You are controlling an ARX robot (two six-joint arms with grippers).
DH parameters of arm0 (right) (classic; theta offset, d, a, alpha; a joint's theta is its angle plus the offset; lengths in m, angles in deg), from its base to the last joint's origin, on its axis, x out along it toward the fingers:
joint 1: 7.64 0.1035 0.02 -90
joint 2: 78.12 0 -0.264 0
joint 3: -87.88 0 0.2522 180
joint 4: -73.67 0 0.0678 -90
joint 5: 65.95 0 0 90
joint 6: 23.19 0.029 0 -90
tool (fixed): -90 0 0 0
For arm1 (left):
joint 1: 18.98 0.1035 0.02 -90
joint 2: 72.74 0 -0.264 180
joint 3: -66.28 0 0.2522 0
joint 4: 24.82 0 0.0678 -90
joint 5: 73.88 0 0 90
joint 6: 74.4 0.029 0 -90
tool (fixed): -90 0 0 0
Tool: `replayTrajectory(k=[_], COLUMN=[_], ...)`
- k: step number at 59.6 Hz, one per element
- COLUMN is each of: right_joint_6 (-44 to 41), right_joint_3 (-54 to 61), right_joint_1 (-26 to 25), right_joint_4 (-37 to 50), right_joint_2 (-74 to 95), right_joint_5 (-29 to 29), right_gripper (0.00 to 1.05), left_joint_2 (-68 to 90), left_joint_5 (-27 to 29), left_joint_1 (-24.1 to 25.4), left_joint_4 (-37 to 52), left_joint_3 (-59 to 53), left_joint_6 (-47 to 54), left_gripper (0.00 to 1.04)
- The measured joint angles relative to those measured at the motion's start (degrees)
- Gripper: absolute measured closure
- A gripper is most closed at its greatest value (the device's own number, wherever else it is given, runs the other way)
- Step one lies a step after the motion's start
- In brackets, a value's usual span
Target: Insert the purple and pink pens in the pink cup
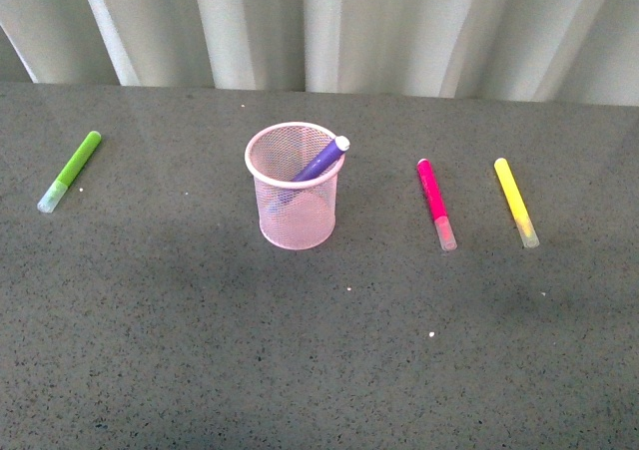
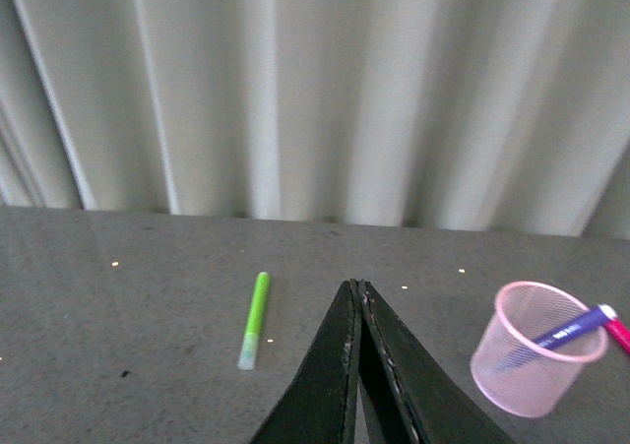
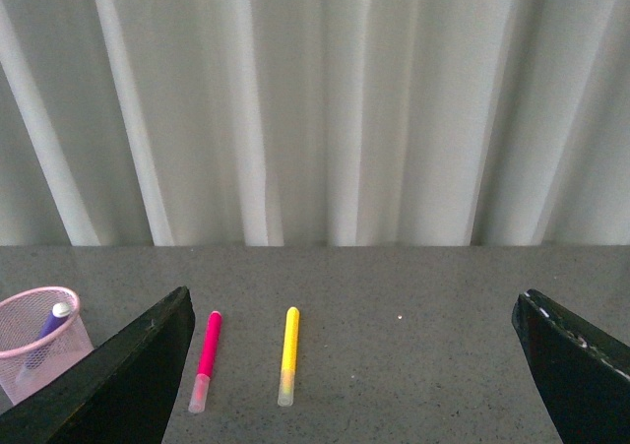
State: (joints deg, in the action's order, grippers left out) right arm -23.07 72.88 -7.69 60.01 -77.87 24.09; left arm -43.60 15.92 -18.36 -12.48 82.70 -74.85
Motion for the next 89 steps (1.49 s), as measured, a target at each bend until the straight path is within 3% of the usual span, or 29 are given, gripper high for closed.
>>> replayTrajectory(k=[54, 62, 80, 84, 89], right_joint_6=[0.0, 0.0, 0.0, 0.1, 3.7], right_joint_3=[0.0, 0.0, 0.0, 0.0, -0.5], right_joint_1=[0.0, 0.0, 0.0, -0.1, -1.6], right_joint_4=[0.0, 0.0, 0.0, 0.0, 4.3], right_joint_2=[0.0, 0.0, 0.0, 0.0, 2.6], right_joint_5=[0.0, 0.0, 0.0, 0.3, 11.7], right_gripper=[0.07, 0.07, 0.07, 0.07, 0.07], left_joint_2=[-19.1, -27.6, -28.9, -28.9, -28.9], left_joint_5=[0.2, 0.2, 0.2, 0.2, 0.2], left_joint_1=[-0.6, -0.6, -0.6, -0.6, -0.6], left_joint_4=[-15.8, -25.6, -26.0, -26.0, -26.1], left_joint_3=[-2.2, -2.1, -2.1, -2.1, -2.1], left_joint_6=[0.0, 0.0, 0.0, 0.0, 0.0], left_gripper=[1.01, 1.01, 1.01, 0.88, 0.72])
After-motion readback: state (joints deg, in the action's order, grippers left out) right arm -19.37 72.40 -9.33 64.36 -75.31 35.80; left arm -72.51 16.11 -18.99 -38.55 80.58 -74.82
